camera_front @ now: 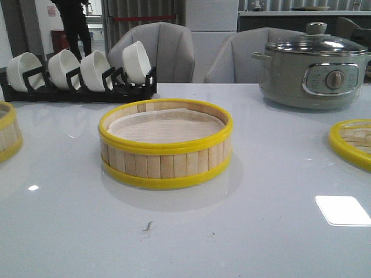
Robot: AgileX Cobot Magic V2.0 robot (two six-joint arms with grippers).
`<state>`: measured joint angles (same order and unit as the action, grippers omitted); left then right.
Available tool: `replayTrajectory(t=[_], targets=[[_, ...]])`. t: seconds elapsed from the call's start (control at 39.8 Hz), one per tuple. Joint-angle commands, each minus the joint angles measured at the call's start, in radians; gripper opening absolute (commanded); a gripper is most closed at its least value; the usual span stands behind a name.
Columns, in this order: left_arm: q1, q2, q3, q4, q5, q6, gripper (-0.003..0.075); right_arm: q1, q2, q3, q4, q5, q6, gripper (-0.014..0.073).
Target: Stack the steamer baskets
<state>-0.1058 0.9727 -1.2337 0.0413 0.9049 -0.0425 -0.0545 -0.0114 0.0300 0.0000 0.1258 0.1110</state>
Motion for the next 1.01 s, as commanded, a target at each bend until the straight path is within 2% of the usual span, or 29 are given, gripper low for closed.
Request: replayTrajectory(t=[0.0,0.4,0.55,0.98], targets=[[-0.007,0.027,-0.043,0.002,-0.02,-0.001,0.0094,-0.005,-0.02,-0.015,0.0,-0.089,-0.006,0.0046],[-0.007,0.087,-0.035,-0.005,-0.004,-0.001,0.0094,-0.005,-0.02,-0.015,0.0,-0.089,-0.006,0.0046],[-0.007,0.089,-0.035,0.015,-0.054,-0.001,0.0094,-0.005,-0.02,-0.015,0.0,-0.089,-0.006,0.0046],[-0.007,0.089,-0.035,0.015,-0.069,-0.001,0.0094,-0.005,-0.02,-0.015,0.0,-0.088,-0.006,0.0046]])
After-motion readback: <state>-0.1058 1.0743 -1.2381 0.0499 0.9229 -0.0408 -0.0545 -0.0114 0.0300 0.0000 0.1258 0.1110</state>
